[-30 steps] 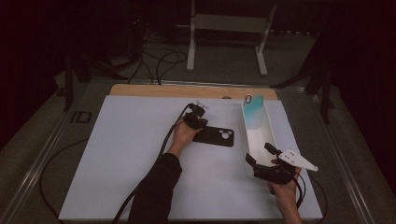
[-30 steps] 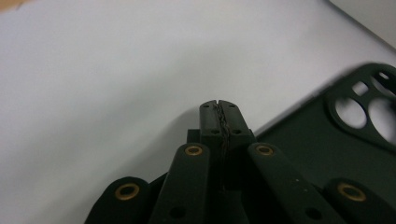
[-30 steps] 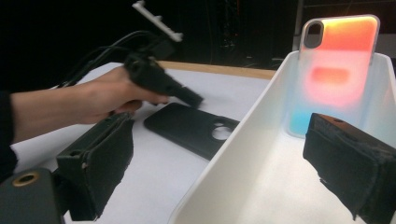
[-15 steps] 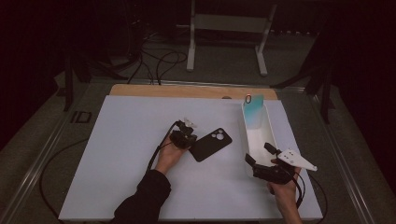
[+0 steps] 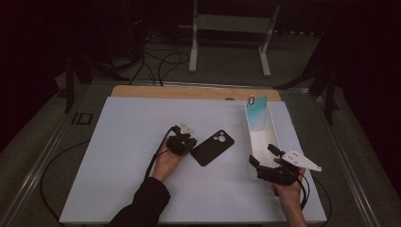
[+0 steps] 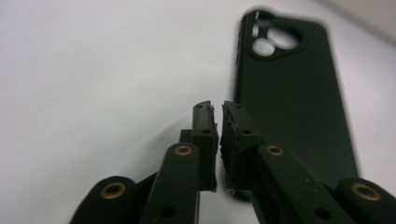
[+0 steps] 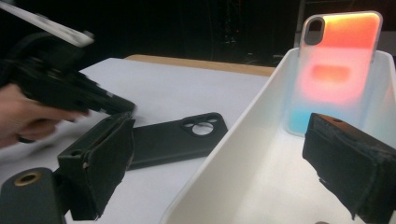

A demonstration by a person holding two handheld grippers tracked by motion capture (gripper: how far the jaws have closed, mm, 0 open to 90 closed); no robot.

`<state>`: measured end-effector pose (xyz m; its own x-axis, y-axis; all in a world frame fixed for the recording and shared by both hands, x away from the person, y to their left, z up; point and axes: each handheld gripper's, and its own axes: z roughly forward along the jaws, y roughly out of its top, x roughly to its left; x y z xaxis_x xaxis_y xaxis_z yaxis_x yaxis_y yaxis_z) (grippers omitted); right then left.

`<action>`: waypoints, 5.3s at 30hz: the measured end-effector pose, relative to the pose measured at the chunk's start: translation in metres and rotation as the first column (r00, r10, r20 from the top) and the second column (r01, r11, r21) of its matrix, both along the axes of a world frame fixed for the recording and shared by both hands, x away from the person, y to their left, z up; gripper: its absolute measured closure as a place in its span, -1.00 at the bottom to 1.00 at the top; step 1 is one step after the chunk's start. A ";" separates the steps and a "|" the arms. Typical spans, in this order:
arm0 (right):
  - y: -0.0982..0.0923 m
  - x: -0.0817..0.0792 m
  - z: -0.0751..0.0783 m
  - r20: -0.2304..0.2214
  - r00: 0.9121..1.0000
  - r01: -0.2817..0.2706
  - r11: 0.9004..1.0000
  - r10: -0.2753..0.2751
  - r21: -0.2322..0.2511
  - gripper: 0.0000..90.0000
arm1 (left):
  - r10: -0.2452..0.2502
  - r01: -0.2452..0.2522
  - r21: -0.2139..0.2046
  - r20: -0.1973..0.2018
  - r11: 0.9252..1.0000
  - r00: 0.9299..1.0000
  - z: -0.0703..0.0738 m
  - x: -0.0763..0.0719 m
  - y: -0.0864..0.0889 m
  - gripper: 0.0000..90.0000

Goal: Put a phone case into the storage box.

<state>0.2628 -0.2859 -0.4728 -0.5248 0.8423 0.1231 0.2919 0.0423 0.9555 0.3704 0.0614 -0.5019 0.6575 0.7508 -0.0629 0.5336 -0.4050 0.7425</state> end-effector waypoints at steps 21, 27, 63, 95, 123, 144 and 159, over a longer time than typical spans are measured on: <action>0.008 0.000 0.001 -0.010 0.999 -0.039 0.999 0.039 -0.023 -0.80 | 0.202 -0.172 -0.153 0.206 0.973 0.957 0.026 -0.107 0.144 -0.80; 0.014 -0.001 0.001 -0.004 0.999 -0.043 0.998 0.043 -0.054 -0.80 | 0.201 -0.165 -0.183 0.201 0.969 0.959 0.019 -0.121 0.163 -1.00; 0.016 -0.003 0.001 0.014 0.999 -0.048 0.996 0.049 -0.078 -0.80 | 0.158 -0.140 -0.117 0.156 0.983 0.975 0.032 -0.105 0.144 -1.00; 0.013 -0.003 0.003 0.014 0.999 -0.038 0.996 0.039 -0.078 -0.80 | 0.002 -0.003 0.005 0.080 1.000 0.997 0.044 -0.040 0.061 -1.00; 0.012 -0.003 0.002 0.009 0.999 -0.034 0.997 0.035 -0.073 -0.80 | -0.095 0.099 0.064 -0.058 0.993 0.994 0.017 0.000 -0.008 -0.99; 0.012 -0.003 0.001 0.010 0.999 -0.035 0.997 0.036 -0.074 -0.80 | -0.157 0.173 0.109 -0.141 0.979 0.978 -0.005 0.008 -0.051 -0.92; 0.011 -0.003 0.001 0.010 0.999 -0.032 0.997 0.033 -0.074 -0.80 | -0.151 0.179 0.170 -0.167 0.969 0.974 -0.017 0.013 -0.070 -0.80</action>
